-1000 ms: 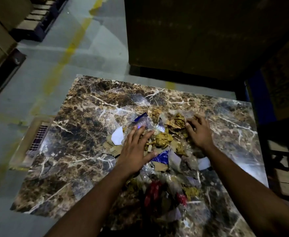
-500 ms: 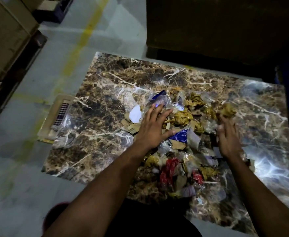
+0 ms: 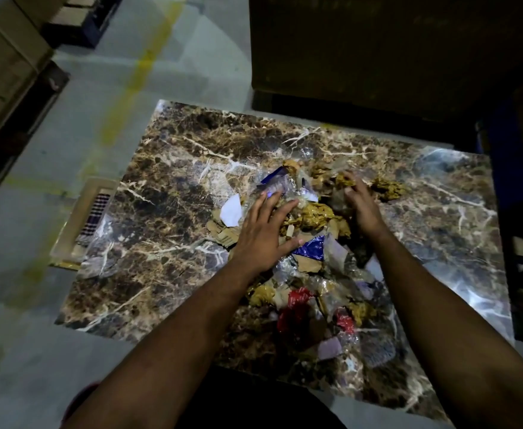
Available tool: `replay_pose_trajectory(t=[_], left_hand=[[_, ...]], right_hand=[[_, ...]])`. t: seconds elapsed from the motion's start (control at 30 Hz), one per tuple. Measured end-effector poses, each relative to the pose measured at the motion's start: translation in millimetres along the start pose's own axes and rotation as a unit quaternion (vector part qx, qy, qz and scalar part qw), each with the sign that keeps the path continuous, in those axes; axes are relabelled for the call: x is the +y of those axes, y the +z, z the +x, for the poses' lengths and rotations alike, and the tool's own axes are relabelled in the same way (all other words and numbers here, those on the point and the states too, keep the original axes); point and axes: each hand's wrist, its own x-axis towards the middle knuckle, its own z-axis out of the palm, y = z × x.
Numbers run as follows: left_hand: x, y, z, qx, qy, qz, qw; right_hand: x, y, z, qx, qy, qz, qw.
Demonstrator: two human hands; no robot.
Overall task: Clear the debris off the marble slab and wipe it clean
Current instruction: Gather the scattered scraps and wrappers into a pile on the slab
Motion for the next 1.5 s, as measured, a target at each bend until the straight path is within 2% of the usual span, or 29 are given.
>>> replay_pose_trajectory(t=[0.1, 0.2, 0.33, 0.47, 0.6, 0.7, 0.8, 0.9, 0.97, 1.07, 1.13, 1.17, 1.23, 1.3, 1.5], left_hand=[[-1.6, -0.2, -0.7, 0.0, 0.001, -0.004, 1.0], [-1.2, -0.9, -0.8, -0.001, 0.0, -0.001, 1.0], [1.3, -3.1, 0.0, -0.007, -0.007, 0.008, 1.0], [-1.4, -1.2, 0.8, -0.002, -0.001, 0.007, 1.0], [-2.0, -0.7, 0.8, 0.0, 0.0, 0.008, 1.0], [-1.4, -0.5, 0.7, 0.001, 0.0, 0.01, 1.0], [-1.6, 0.6, 1.1, 0.003, 0.006, 0.012, 1.0], [-2.1, 0.5, 1.3, 0.012, 0.011, 0.016, 1.0], [-2.2, 0.1, 1.4, 0.015, 0.015, 0.016, 1.0], [-1.6, 0.1, 1.4, 0.014, 0.016, 0.012, 1.0], [-2.7, 0.7, 1.8, 0.017, 0.02, 0.008, 1.0], [-3.3, 1.7, 2.3, 0.021, 0.023, 0.009, 0.999], [-4.6, 1.7, 1.9, 0.026, 0.024, 0.011, 0.999], [-5.5, 2.0, 1.7, 0.026, 0.026, 0.009, 0.999], [-3.5, 0.6, 3.4, 0.022, 0.026, 0.008, 0.999]], right_hand=[[-14.2, 9.5, -2.5, -0.023, 0.011, 0.041, 0.999], [-20.7, 17.9, -5.7, -0.015, 0.033, 0.077, 0.996], [-27.3, 25.2, -1.8, -0.014, 0.021, -0.015, 1.0], [-26.6, 28.6, 1.8, -0.009, 0.0, -0.017, 1.0], [-5.5, 19.9, -6.6, -0.028, 0.042, -0.104, 0.993], [10.4, 8.9, -19.0, -0.044, 0.033, -0.183, 0.982], [9.1, -7.1, -23.8, -0.061, 0.025, -0.198, 0.978], [-2.8, -33.4, -39.0, 0.02, -0.033, -0.134, 0.99], [3.1, -58.4, -62.0, 0.093, -0.034, -0.099, 0.99], [38.3, -82.2, -120.3, 0.247, 0.016, -0.132, 0.96], [70.5, -72.3, -165.4, 0.341, 0.101, -0.156, 0.922], [82.9, -57.9, -184.5, 0.356, 0.143, -0.16, 0.91], [92.2, -22.1, -201.2, 0.321, 0.185, -0.191, 0.909], [88.5, -1.2, -188.1, 0.275, 0.169, -0.22, 0.92], [45.1, 19.5, -117.4, 0.21, 0.127, -0.133, 0.96]])
